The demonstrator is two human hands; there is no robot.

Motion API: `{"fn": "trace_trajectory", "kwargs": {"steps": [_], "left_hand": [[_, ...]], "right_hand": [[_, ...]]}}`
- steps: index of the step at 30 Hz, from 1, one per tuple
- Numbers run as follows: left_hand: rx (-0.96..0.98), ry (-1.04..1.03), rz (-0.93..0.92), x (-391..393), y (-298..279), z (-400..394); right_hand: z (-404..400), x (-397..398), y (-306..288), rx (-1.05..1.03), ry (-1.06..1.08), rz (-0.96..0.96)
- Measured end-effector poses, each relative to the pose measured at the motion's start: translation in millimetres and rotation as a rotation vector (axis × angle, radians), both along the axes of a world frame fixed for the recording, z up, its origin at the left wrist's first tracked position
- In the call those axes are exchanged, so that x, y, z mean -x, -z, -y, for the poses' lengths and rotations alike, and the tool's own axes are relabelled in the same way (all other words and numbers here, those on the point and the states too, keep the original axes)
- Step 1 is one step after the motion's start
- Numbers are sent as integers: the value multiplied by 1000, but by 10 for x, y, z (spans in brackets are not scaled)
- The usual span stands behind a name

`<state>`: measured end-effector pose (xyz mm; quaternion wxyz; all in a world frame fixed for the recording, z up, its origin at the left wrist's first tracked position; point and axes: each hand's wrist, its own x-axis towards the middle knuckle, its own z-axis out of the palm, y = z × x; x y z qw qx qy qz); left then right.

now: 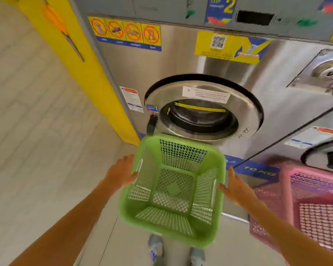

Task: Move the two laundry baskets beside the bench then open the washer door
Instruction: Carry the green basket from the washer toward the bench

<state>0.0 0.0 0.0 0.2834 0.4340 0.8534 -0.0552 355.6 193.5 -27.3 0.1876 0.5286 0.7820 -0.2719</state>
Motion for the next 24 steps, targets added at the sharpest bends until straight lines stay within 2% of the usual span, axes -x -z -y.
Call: {"fn": "trace_trajectory", "kwargs": {"steps": [4,11,18,24], "left_hand": [[13,-66,-12,153,539,-43],[-92,-141,65,208,1104,-60],[-139,-278,86,21,1009,519],[-200,-532,91,-258,797,1599]], "right_hand": [[64,164,481,61,68,-19],[188,275,898,-115,213,-82],[272,306,766,-131,89,-74],[554,640,528,-80,-122,-216]]}}
